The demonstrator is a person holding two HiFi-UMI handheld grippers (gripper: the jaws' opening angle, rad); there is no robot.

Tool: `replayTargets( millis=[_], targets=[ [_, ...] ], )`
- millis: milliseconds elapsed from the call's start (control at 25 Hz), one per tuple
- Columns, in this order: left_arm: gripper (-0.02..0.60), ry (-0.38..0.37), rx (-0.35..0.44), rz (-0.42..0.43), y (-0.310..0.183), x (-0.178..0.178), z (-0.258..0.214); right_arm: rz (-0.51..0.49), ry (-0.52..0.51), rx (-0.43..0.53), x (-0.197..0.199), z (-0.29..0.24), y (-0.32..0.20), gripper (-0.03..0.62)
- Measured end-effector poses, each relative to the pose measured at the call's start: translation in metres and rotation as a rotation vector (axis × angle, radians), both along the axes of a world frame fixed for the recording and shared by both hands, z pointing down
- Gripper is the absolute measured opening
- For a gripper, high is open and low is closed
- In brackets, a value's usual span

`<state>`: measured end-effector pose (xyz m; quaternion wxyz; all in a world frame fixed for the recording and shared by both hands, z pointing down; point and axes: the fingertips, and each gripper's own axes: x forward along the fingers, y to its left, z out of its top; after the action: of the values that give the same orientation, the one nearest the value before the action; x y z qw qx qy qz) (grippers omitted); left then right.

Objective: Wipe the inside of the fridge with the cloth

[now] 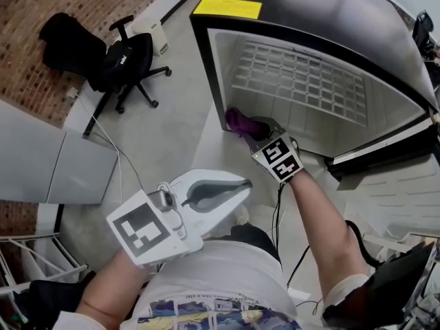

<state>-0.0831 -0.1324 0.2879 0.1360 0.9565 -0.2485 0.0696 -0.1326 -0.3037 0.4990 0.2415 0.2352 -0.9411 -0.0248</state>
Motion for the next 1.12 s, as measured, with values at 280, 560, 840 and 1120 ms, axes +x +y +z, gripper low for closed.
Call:
replayTargets(
  millis=[280, 560, 840, 1120],
  targets=[
    [0.006, 0.002, 0.002, -0.033, -0.008, -0.001, 0.004, 0.046, 0.028, 0.029, 0.003, 0.006, -0.033, 0.054],
    [0.006, 0.002, 0.012, -0.046, -0.014, 0.001, 0.009, 0.121, 0.04, 0.052, 0.008, 0.008, -0.063, 0.054],
    [0.006, 0.002, 0.018, -0.031, -0.016, 0.005, 0.016, 0.224, 0.022, 0.063, 0.016, 0.007, -0.088, 0.054],
    [0.006, -0.008, 0.011, -0.011, -0.012, 0.004, 0.026, 0.343, -0.01, 0.08, 0.027, 0.007, -0.113, 0.054]
  ],
)
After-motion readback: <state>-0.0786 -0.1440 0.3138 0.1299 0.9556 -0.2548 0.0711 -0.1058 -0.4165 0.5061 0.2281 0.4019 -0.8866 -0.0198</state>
